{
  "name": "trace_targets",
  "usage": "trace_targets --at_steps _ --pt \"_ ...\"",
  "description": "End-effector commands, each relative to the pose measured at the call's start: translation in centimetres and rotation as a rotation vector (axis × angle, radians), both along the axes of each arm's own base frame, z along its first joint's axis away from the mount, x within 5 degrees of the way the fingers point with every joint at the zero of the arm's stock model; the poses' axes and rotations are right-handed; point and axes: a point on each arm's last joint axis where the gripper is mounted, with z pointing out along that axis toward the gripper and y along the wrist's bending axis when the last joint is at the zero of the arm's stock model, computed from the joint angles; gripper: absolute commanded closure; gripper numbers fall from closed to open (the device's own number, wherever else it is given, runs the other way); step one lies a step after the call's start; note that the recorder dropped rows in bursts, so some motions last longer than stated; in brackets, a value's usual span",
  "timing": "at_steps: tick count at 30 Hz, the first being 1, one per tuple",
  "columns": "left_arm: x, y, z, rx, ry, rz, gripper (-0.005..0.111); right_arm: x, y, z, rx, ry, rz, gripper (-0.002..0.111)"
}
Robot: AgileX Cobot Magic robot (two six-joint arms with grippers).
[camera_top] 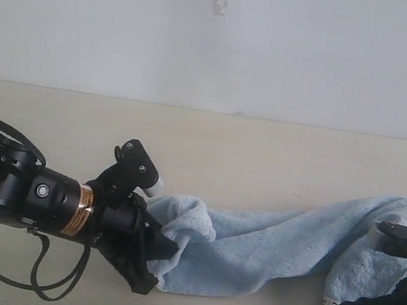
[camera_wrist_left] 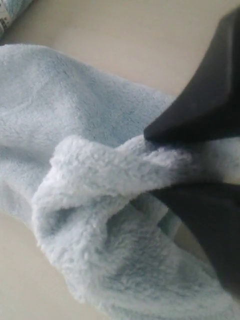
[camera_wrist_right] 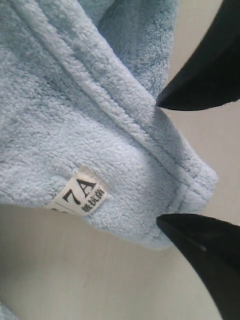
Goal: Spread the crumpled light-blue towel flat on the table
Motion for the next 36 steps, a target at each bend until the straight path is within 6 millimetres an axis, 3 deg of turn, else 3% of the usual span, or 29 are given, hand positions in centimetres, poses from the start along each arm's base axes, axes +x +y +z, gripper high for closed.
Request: trace_targets --at_steps 1,8,11,14,15,16,17,19,22,25,29,36 --pt "0.6 0.3 -0.2 0.029 0.026 0.078 0.103 0.0 0.0 0.0 0.001 -0.004 0.001 0.050" --pt "1.1 0.3 1.0 -0.007 0.049 0.165 0.103 0.2 0.1 -1.3 0.007 0.044 -0.020 0.050" --pt "1.1 0.4 2.0 -0.018 0.025 0.167 0.103 1.4 0.4 -0.8 0.035 0.013 0.013 0.053" --pt "1.1 0.4 2.4 -0.025 0.013 0.167 0.103 1.9 0.5 -0.4 0.035 -0.010 0.025 0.074" --pt "1.1 0.4 2.7 -0.029 0.006 0.167 0.103 2.0 0.5 -0.4 0.030 -0.021 0.027 0.097" --pt "1.0 0.4 3.0 -0.034 -0.001 0.167 0.103 2.0 0.4 -0.4 0.028 -0.024 0.028 0.108" --pt "1.0 0.5 3.4 -0.036 -0.011 0.169 0.103 2.2 0.5 -0.3 0.029 -0.031 0.028 0.108" --pt "1.0 0.8 4.6 -0.041 -0.028 0.209 0.103 2.9 0.7 1.0 0.051 -0.055 0.042 0.108" --pt "0.8 2.7 8.3 0.029 -0.132 0.344 0.103 3.4 0.9 4.3 0.072 -0.152 0.069 0.108" --pt "-0.2 5.8 12.7 0.159 -0.278 0.515 0.103 2.9 0.8 7.7 0.066 -0.290 0.086 0.108" --pt "-1.8 8.6 16.7 0.206 -0.395 0.639 0.103 1.7 0.0 11.2 -0.014 -0.464 0.085 0.108" --pt "-5.4 11.6 20.9 0.202 -0.526 0.758 0.103 -0.5 -2.4 14.5 -0.217 -0.604 -0.050 0.108"
